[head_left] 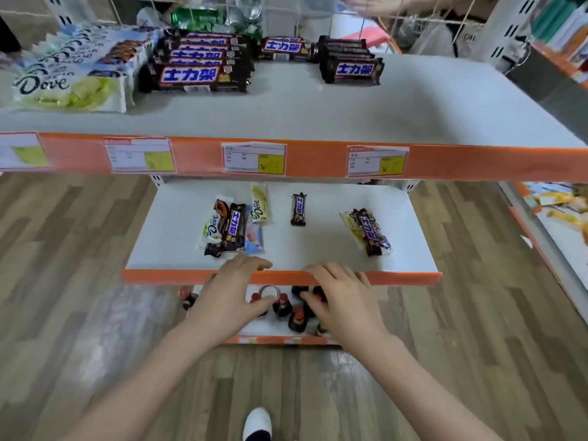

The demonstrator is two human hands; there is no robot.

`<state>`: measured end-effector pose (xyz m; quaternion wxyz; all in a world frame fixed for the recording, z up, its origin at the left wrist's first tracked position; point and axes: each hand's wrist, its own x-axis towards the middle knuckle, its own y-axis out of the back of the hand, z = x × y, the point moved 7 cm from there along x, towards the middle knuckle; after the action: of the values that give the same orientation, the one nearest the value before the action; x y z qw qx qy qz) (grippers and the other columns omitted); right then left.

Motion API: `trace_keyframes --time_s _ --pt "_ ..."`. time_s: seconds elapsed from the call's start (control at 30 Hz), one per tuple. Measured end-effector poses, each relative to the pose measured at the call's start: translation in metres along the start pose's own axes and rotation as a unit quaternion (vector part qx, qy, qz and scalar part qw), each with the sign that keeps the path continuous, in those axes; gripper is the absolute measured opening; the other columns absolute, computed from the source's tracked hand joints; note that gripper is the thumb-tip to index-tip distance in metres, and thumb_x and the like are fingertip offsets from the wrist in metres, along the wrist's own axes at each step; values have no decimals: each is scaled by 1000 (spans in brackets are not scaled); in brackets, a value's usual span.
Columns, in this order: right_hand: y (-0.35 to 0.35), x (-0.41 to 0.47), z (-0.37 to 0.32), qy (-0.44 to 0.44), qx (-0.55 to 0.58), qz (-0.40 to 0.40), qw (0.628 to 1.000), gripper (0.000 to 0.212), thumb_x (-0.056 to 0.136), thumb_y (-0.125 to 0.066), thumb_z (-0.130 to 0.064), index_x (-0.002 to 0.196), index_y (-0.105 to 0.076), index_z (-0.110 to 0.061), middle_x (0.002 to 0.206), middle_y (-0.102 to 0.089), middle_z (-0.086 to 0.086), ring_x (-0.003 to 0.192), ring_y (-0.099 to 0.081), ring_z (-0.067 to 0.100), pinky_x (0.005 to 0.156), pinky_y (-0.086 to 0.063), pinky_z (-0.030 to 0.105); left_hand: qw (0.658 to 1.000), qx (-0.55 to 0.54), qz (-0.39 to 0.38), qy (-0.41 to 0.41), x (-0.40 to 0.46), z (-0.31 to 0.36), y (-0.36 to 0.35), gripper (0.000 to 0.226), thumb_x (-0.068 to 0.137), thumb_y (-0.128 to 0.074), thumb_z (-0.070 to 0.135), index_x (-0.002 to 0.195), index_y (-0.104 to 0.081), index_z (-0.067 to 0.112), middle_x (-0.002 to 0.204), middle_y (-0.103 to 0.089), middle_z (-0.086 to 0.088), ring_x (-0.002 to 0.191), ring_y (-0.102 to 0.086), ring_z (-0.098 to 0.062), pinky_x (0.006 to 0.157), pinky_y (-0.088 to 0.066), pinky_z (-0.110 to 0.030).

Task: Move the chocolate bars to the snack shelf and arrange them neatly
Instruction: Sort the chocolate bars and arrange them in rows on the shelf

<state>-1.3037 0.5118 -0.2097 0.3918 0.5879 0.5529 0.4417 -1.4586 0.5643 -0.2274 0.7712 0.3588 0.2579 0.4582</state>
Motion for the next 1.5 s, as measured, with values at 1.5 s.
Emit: trace_keyframes --time_s 1.5 --pt "-202 190 88 -100 -61 13 993 45 96 -45 -31 137 -34 -17 143 -30 9 119 -41 25 94 -39 34 985 155 67 -20 151 -124 -123 36 88 -50 28 124 -48 24 133 -39 5 119 -32 -20 99 -33 -28"
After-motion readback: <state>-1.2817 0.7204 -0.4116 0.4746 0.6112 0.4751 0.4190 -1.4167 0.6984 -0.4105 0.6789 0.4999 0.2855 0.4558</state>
